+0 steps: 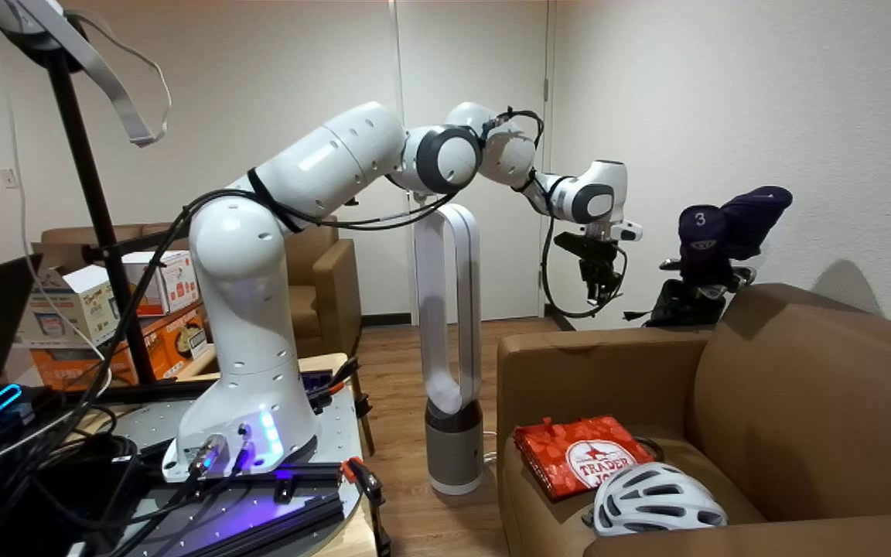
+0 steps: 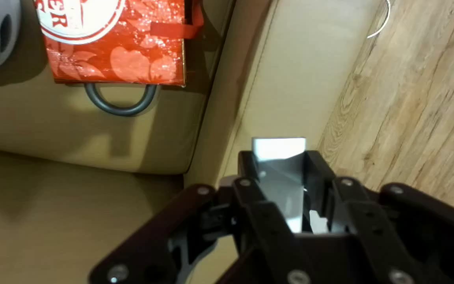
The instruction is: Take the object on the right arm of the sofa and put it on the left arm
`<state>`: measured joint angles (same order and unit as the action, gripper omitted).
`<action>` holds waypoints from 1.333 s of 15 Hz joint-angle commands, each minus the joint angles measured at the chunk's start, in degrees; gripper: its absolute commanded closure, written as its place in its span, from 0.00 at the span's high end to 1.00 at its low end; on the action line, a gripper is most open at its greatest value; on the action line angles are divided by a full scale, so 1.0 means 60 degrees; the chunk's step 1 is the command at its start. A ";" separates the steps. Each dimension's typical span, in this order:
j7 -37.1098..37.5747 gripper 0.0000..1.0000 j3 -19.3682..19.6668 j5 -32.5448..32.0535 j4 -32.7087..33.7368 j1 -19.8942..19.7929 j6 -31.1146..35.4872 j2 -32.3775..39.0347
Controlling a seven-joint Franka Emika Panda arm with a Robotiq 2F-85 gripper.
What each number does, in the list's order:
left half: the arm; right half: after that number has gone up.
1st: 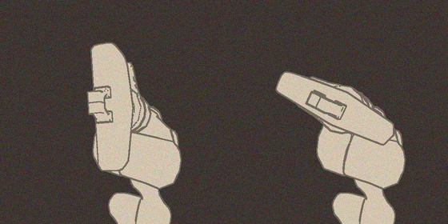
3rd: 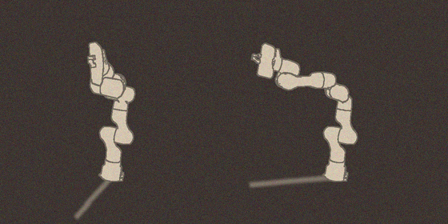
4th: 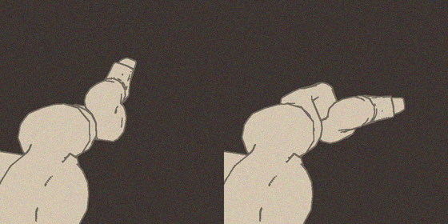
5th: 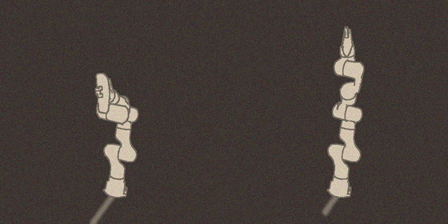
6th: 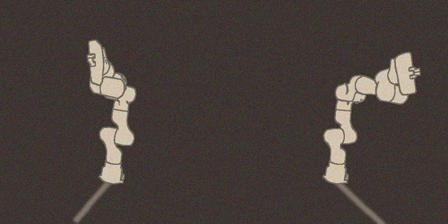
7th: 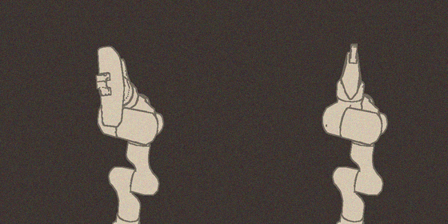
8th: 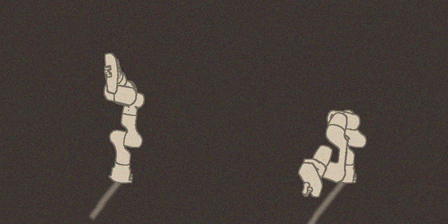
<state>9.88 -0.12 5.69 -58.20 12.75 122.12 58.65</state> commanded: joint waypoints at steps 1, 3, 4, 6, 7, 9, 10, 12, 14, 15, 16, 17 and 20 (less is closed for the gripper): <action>0.0072 0.35 -0.0189 -0.0184 -0.0098 -0.0209 -0.0034 -0.0141; 0.0066 0.35 -0.0224 -0.0186 -0.0064 -0.0240 -0.0047 -0.0113; 0.0070 0.35 -0.0239 -0.0194 -0.0060 -0.0177 -0.0044 -0.0061; 0.0106 0.10 -0.0173 -0.0231 -0.0067 -0.0223 0.0052 -0.0115; 0.0180 0.10 -0.0125 -0.0192 -0.0231 -0.0316 0.0238 -0.0236; 0.0329 0.10 -0.0111 0.0063 -0.0751 -0.0741 0.0361 -0.0631; 0.0467 0.10 0.0014 0.0048 -0.1093 -0.0921 0.0346 -0.0867; 0.0347 0.10 0.0126 0.0036 -0.1658 -0.1397 0.0222 -0.1236; 0.0057 0.10 0.0298 -0.0063 -0.2369 -0.1872 0.0263 -0.1646; -0.0152 0.10 0.0356 -0.0072 -0.2750 -0.2134 0.0270 -0.1880; -0.0512 0.10 0.0424 -0.0145 -0.3022 -0.2403 0.0161 -0.2031; -0.0856 0.10 0.0487 -0.0188 -0.3406 -0.2654 0.0114 -0.2261; -0.2116 0.10 0.0691 -0.0308 -0.4545 -0.3465 0.0225 -0.2943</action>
<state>3.54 3.86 5.03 -76.07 -4.34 122.88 47.59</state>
